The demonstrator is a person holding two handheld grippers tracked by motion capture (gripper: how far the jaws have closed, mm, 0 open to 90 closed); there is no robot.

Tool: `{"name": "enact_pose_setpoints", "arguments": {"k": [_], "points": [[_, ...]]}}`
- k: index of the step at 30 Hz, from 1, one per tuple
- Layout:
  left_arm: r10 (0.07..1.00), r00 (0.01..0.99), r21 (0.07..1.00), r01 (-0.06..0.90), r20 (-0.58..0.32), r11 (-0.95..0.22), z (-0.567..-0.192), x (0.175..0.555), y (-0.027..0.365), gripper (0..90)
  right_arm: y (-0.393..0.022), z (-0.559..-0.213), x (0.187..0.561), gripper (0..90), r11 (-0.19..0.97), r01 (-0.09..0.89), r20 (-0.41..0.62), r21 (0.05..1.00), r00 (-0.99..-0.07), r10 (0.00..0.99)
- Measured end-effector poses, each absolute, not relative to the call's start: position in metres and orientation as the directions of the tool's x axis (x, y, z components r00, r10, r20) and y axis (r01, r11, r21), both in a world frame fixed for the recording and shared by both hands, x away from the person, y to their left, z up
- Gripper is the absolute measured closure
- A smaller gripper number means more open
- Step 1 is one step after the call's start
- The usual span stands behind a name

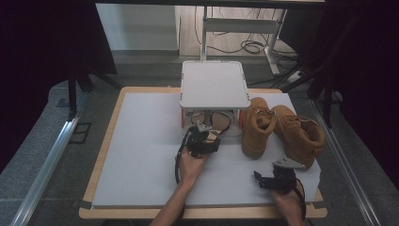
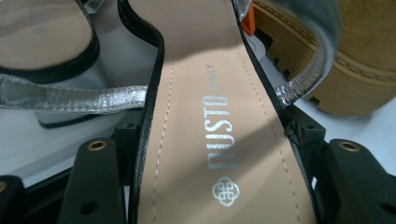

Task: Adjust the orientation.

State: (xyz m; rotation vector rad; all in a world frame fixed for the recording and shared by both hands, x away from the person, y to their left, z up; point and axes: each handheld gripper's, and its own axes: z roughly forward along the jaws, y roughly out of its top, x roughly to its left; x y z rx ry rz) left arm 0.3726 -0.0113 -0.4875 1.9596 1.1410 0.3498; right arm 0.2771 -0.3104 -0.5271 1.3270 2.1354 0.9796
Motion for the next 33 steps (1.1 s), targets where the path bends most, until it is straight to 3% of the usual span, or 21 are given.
{"name": "enact_pose_setpoints", "arguments": {"k": [33], "points": [[0.877, 0.459, 0.745, 0.634, -0.145, -0.209, -0.5, 0.416, -0.048, 39.1, -0.31, -0.527, 0.277, 8.3, 0.289, 0.584, 0.0, 0.759, -0.444, 0.896]]}}
